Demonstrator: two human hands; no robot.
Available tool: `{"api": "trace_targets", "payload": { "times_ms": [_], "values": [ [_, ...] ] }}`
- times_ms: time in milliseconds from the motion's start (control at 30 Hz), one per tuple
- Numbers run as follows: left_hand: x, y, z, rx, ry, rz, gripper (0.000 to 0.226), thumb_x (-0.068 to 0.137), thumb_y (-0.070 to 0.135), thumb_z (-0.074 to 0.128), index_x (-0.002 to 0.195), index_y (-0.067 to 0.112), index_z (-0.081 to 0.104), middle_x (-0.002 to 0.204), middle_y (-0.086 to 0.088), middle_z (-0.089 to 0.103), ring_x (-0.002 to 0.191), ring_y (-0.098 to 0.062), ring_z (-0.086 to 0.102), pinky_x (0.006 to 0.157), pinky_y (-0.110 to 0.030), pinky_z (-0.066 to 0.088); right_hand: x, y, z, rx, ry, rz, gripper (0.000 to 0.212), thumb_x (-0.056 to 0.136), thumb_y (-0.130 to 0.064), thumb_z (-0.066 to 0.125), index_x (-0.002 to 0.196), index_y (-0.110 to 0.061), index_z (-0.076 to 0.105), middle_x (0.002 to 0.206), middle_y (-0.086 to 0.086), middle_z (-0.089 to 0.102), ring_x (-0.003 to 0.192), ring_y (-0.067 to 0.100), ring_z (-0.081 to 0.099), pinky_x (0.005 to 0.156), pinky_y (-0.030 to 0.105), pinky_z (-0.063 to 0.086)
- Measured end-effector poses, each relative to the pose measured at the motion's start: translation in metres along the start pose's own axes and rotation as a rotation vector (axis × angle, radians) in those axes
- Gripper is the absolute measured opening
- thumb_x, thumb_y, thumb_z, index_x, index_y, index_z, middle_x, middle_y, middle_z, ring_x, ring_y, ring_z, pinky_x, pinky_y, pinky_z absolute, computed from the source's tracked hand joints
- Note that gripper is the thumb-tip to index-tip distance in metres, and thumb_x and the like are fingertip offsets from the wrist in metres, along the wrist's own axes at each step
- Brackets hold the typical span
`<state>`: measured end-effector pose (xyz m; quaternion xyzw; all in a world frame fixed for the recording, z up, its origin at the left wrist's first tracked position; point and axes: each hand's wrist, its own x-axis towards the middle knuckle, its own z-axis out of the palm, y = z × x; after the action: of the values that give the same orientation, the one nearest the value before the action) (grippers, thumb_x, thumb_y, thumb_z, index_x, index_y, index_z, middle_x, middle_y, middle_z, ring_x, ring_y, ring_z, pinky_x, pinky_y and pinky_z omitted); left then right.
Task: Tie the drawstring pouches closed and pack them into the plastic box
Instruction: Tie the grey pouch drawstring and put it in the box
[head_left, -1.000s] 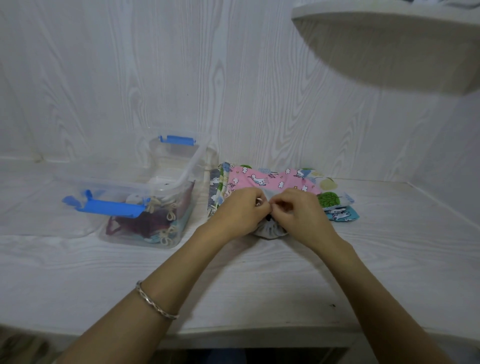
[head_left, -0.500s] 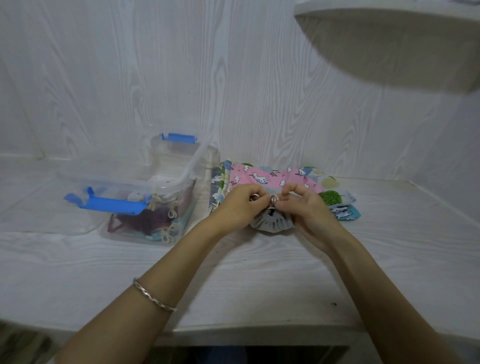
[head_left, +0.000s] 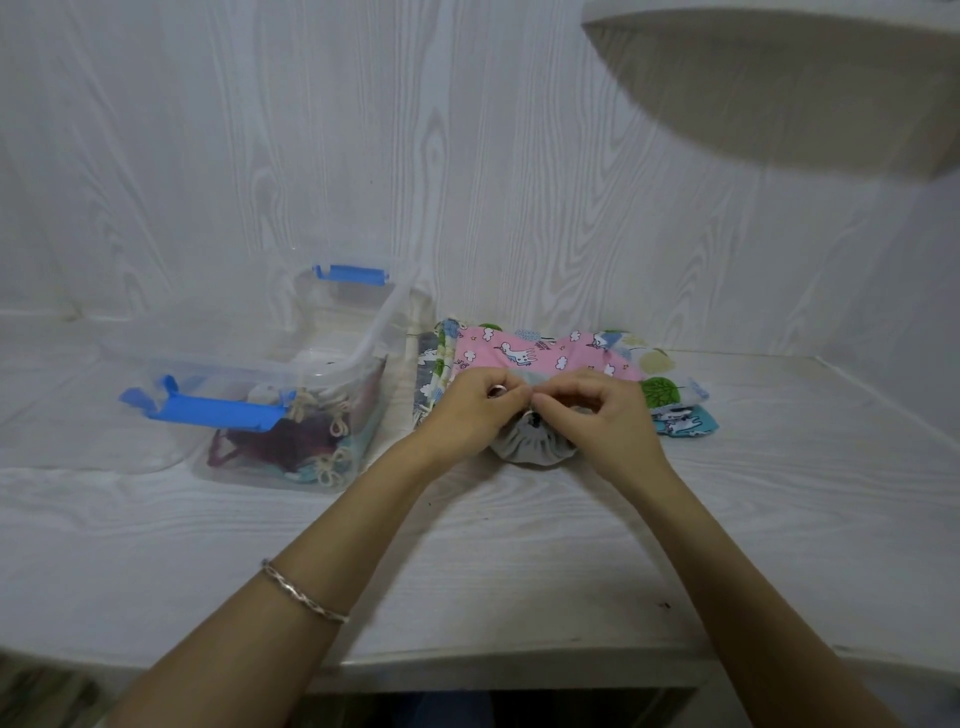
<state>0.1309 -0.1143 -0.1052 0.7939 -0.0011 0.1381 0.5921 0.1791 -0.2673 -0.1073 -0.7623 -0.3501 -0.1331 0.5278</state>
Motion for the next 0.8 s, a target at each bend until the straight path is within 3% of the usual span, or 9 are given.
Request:
{"api": "trace_targets", "payload": {
  "times_ms": [167,300,367,433,533,600,733,800],
  "values": [
    [0.000,0.001,-0.004,0.050,-0.017,0.018,0.018,0.093,0.015,0.061,0.086,0.002,0.070,0.063,0.001,0.058,0.053,-0.001,0.049,0.053,-0.013,0.037,0.002,0.007,-0.003,-0.030,-0.004,0.009,0.023,0.083,-0.005,0.072,0.078,-0.028,0.071,0.081,-0.005,0.070,0.075,0.000,0.063,0.072,0.012,0.047],
    [0.003,-0.001,-0.018,0.338,0.117,0.090,0.016,0.090,0.018,0.064,0.079,0.008,0.070,0.069,0.004,0.062,0.053,0.004,0.050,0.054,-0.008,0.036,0.001,0.017,-0.019,-0.028,-0.020,0.059,0.009,0.088,-0.005,0.067,0.083,-0.011,0.071,0.086,0.002,0.068,0.076,0.004,0.061,0.075,0.015,0.049],
    [0.003,-0.006,-0.020,0.437,0.170,0.092,0.018,0.092,0.023,0.062,0.078,0.012,0.067,0.078,0.003,0.066,0.064,0.000,0.054,0.065,-0.017,0.044,0.000,0.021,-0.027,-0.052,-0.085,0.070,0.009,0.090,-0.005,0.064,0.085,-0.008,0.071,0.084,0.001,0.067,0.074,0.001,0.060,0.073,0.013,0.048],
    [-0.001,-0.010,-0.017,0.511,0.229,0.095,0.018,0.093,0.027,0.059,0.078,0.019,0.064,0.077,0.004,0.066,0.073,-0.011,0.058,0.074,-0.035,0.050,-0.004,0.023,-0.029,-0.034,-0.153,0.108,0.009,0.091,-0.005,0.062,0.086,-0.006,0.069,0.079,-0.002,0.065,0.067,-0.005,0.057,0.068,0.008,0.044],
    [-0.009,-0.012,-0.012,0.515,0.223,0.123,0.015,0.094,0.028,0.056,0.083,0.022,0.063,0.075,0.006,0.066,0.076,-0.016,0.062,0.075,-0.043,0.052,-0.005,0.021,-0.026,0.101,-0.194,0.229,0.011,0.092,-0.003,0.060,0.084,-0.006,0.066,0.071,-0.003,0.063,0.061,-0.002,0.057,0.064,0.011,0.044],
    [-0.012,-0.013,-0.010,0.540,0.193,0.131,0.013,0.095,0.029,0.055,0.087,0.023,0.064,0.078,0.006,0.067,0.078,-0.017,0.063,0.075,-0.043,0.052,-0.003,0.022,-0.024,0.143,-0.226,0.317,0.017,0.094,-0.013,0.060,0.081,-0.004,0.068,0.071,0.000,0.065,0.064,0.005,0.058,0.065,0.017,0.045],
    [-0.014,-0.017,-0.006,0.578,0.200,0.164,0.011,0.093,0.031,0.058,0.088,0.025,0.065,0.081,0.007,0.069,0.078,-0.015,0.063,0.075,-0.041,0.052,0.002,0.021,-0.014,0.060,-0.326,0.429,0.063,0.083,-0.057,0.060,0.073,0.005,0.067,0.068,0.009,0.059,0.063,0.017,0.049,0.065,0.032,0.035],
    [-0.016,-0.019,-0.003,0.592,0.205,0.178,0.009,0.091,0.031,0.059,0.087,0.026,0.066,0.080,0.008,0.069,0.078,-0.013,0.063,0.074,-0.040,0.052,0.006,0.019,-0.009,0.053,-0.323,0.458,0.055,0.083,-0.051,0.067,0.061,-0.001,0.064,0.061,0.005,0.056,0.058,0.014,0.047,0.061,0.029,0.033]
  ]
}}
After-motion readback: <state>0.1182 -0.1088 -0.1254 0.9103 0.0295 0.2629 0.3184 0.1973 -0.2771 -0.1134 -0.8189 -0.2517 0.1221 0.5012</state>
